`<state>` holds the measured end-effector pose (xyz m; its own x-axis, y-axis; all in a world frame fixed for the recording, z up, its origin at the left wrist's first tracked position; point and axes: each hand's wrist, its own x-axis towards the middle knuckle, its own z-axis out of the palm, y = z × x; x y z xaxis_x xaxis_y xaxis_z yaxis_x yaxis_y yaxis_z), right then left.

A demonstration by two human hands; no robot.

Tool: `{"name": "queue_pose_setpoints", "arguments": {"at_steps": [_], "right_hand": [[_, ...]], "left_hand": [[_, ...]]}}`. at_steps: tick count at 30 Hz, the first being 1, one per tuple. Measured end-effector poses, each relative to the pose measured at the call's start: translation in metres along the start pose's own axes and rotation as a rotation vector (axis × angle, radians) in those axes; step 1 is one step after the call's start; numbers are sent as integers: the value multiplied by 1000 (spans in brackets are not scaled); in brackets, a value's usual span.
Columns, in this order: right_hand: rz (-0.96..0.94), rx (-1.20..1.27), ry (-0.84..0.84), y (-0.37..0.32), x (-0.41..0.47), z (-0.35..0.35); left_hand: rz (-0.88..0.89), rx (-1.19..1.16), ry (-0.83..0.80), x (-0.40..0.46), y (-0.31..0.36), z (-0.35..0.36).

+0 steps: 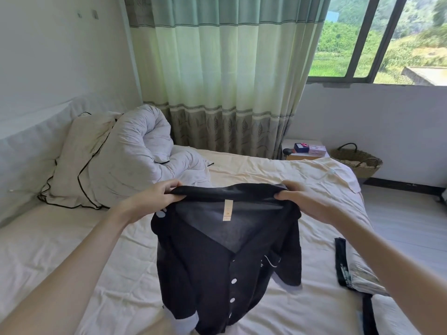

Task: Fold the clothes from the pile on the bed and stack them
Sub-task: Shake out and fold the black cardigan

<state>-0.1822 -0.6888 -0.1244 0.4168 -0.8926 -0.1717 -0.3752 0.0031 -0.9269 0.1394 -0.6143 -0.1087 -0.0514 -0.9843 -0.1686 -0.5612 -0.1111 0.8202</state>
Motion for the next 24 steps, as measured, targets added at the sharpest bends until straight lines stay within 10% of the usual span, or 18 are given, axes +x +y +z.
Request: {"name": "queue_pose_setpoints", "arguments": {"at_steps": [10, 18, 24], "right_hand": [[-93, 454, -17, -16, -6, -21], [-459, 74, 149, -24, -10, -14], [-348, 363, -81, -26, -14, -20]], "left_hand": [[220, -142, -23, -8, 18, -17], [337, -138, 367, 7, 19, -7], [203, -309, -61, 1, 7, -27]]}}
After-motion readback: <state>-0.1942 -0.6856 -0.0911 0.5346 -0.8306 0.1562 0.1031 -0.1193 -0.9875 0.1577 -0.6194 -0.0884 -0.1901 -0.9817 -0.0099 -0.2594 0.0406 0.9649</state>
